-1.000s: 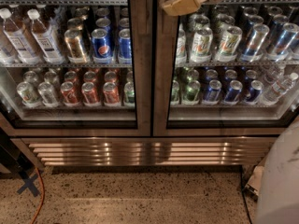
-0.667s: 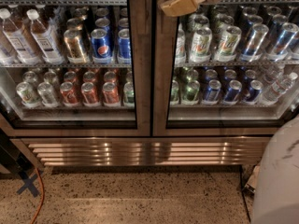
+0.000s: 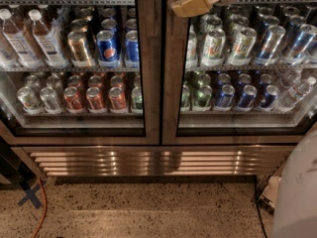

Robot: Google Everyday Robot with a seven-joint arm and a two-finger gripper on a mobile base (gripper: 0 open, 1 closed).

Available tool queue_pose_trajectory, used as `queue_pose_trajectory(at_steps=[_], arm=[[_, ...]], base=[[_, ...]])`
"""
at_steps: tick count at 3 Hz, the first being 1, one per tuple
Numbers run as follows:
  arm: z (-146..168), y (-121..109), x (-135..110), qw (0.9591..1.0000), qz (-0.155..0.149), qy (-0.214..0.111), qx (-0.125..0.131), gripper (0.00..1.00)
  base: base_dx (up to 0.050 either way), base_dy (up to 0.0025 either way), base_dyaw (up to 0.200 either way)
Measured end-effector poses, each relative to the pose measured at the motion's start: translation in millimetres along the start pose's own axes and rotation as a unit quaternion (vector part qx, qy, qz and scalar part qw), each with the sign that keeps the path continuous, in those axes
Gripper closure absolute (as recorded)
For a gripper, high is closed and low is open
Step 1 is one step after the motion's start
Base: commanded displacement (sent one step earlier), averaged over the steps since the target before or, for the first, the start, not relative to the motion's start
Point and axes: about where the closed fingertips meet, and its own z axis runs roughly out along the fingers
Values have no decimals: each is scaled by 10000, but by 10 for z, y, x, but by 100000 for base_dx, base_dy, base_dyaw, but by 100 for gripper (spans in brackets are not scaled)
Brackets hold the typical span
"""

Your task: Open right fridge door

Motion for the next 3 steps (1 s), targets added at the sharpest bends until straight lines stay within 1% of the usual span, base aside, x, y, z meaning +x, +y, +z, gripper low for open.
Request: queue_pose_trajectory(at_steps=[3], arm=[[-35, -25, -22, 10000, -48, -59, 63, 100]], base=[[0, 0, 0]])
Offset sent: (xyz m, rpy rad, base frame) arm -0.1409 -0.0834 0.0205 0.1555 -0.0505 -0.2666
